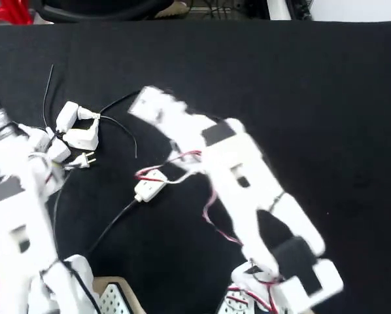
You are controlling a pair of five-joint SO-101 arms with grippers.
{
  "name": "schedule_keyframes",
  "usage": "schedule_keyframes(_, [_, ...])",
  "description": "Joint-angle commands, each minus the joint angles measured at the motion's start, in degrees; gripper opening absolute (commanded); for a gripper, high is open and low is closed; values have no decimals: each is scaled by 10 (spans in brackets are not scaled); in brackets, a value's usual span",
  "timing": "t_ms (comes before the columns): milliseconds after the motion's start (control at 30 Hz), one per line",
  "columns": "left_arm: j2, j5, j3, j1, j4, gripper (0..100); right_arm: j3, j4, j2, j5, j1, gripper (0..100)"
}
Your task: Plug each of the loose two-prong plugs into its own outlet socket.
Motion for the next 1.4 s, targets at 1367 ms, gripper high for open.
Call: schedule_keyframes(1367, [-552,-98,355,-322,41,181,-1069,258,809,156,-258,177])
